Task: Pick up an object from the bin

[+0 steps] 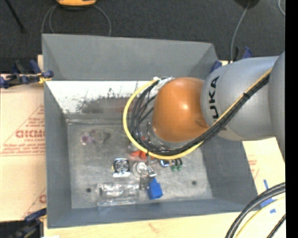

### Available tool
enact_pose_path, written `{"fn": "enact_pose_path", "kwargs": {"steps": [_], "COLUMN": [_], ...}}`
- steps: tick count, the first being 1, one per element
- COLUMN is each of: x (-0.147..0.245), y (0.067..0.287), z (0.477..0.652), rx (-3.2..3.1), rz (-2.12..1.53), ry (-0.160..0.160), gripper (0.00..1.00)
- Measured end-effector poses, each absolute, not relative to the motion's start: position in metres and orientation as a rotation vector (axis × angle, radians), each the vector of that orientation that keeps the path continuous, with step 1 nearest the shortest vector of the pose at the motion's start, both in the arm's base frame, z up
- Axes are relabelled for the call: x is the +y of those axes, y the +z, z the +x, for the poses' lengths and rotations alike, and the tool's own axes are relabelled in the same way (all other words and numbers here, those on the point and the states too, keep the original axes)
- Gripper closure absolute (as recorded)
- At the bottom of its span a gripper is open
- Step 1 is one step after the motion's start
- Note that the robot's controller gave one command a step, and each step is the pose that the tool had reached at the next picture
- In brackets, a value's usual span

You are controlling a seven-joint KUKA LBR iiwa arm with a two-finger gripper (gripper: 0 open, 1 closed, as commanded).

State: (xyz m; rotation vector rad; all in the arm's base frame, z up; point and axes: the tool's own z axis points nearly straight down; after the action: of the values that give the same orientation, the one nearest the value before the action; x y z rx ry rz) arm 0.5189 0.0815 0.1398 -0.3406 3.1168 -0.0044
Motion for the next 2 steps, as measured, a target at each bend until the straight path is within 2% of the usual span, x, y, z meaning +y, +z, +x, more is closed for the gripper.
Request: {"fn": "enact_pose_path", "kwargs": {"steps": [1,2], "x": [0.083,0.043], "y": [0.074,0.096], "z": [0.572,0.591], "rx": [2.982,3.045], "rz": [-0.968,-0.74], "ry": [0.001,-0.001], "gripper": [0.0,0.0]}}
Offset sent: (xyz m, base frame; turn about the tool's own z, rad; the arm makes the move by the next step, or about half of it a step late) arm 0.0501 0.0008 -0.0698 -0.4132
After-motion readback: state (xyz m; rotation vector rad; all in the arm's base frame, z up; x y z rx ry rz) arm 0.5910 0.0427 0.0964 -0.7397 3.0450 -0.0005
